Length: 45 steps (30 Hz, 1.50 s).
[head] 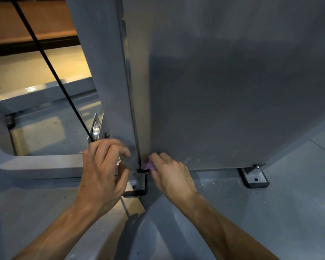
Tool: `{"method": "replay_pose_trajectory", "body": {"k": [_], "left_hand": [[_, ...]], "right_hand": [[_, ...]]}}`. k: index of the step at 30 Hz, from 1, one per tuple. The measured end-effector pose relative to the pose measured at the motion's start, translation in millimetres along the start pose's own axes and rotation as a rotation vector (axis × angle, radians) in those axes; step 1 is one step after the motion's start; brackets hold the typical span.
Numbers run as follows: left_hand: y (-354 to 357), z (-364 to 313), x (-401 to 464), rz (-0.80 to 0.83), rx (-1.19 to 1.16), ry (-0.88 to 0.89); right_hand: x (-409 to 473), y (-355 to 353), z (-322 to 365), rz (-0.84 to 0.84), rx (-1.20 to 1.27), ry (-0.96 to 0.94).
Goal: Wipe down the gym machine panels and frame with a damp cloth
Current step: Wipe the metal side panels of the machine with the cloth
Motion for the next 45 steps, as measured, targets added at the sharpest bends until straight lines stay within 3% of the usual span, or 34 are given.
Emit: {"method": "replay_pose_trajectory", "body": {"k": [5,8,13,17,22,26,29,33,39,45], "left_hand": [[9,6,-8,0.169,-0.173,-0.072],[19,-2,-17,0.309,-0.356,-0.117],[31,-38,-30,0.479,-0.491,-0.067],[41,-50,-26,0.479,-0.376,-0.081],[40,-47,-24,0.447,-0.259,-0.115],[38,-37,-34,0.530,-0.210,-0.171],[37,-32,-29,0.546,-0.163,-0.238],[25,-16,-16,0.595,-0.124,-0.392],[10,-11,7,0.629,0.076,-0.307],[18,-20,9,0.501,0.079,-0.388]], "right_hand": [[7,-36,1,-0.032,0.175,0.059],[5,-50,0,0.074,0.369,0.132],[-17,-54,-18,0.275,0.358,0.139],[-32,-55,-26,0.280,0.440,0.149],[-52,-43,-26,0.300,0.878,0.326],[-73,-35,-14,0.406,1.135,0.300],[-72,-38,-25,0.434,1.143,0.319],[-63,-50,-68,0.359,1.100,0.496],[-66,-56,-117,0.256,1.103,0.632],[-67,-62,-139,0.178,1.058,0.596]]}}
Point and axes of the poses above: each hand's wrist, its own x-axis towards the middle knuckle, its own y-axis out of the palm, z = x × y, the point moved 5 cm from there along x, towards the middle knuckle, and after that the axes turned 3 degrees about y, right-handed, at the moved point
